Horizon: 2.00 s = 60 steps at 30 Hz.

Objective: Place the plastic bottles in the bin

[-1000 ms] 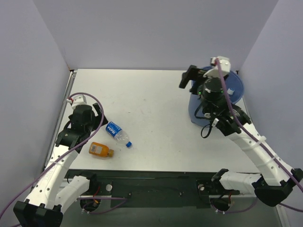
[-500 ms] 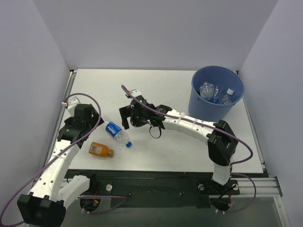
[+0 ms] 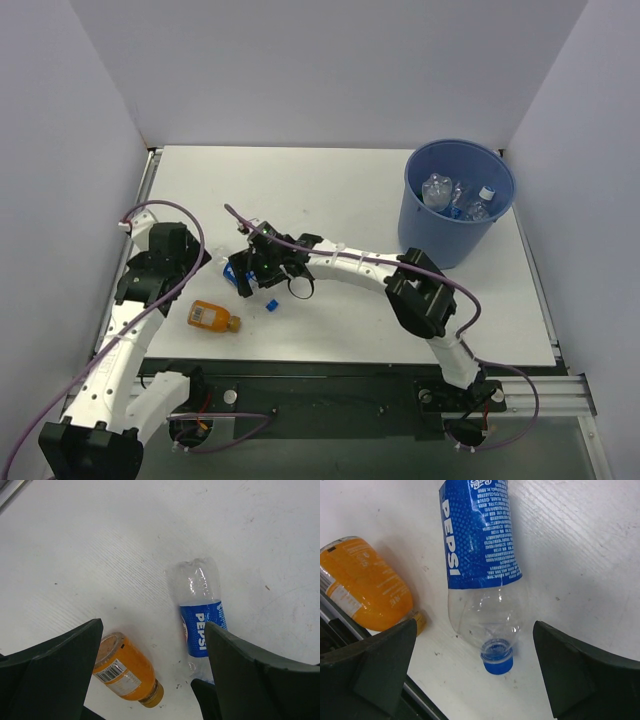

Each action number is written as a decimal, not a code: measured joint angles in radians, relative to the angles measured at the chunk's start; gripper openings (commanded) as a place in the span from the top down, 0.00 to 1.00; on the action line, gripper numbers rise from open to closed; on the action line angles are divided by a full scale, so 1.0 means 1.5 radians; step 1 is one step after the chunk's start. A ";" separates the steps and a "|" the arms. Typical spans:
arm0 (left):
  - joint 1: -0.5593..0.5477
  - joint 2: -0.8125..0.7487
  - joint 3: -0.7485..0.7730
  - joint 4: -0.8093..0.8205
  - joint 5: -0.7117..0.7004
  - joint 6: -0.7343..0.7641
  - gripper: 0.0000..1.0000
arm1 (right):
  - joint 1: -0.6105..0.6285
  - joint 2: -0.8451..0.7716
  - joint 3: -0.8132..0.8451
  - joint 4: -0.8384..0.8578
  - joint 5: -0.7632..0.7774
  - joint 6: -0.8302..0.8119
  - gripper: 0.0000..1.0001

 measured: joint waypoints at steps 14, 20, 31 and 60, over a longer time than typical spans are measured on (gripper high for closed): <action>0.017 -0.057 -0.013 -0.017 0.046 0.009 0.07 | 0.001 0.076 0.054 -0.044 0.032 -0.028 0.36; 0.022 -0.073 -0.031 -0.030 0.064 0.010 0.07 | -0.004 0.076 0.054 -0.046 0.046 -0.039 0.63; 0.025 -0.073 -0.032 -0.030 0.082 0.016 0.08 | -0.038 -0.160 -0.084 -0.055 0.173 -0.079 0.65; 0.027 -0.057 -0.031 -0.025 0.157 0.078 0.08 | -0.530 -0.633 -0.322 0.107 0.424 -0.118 0.08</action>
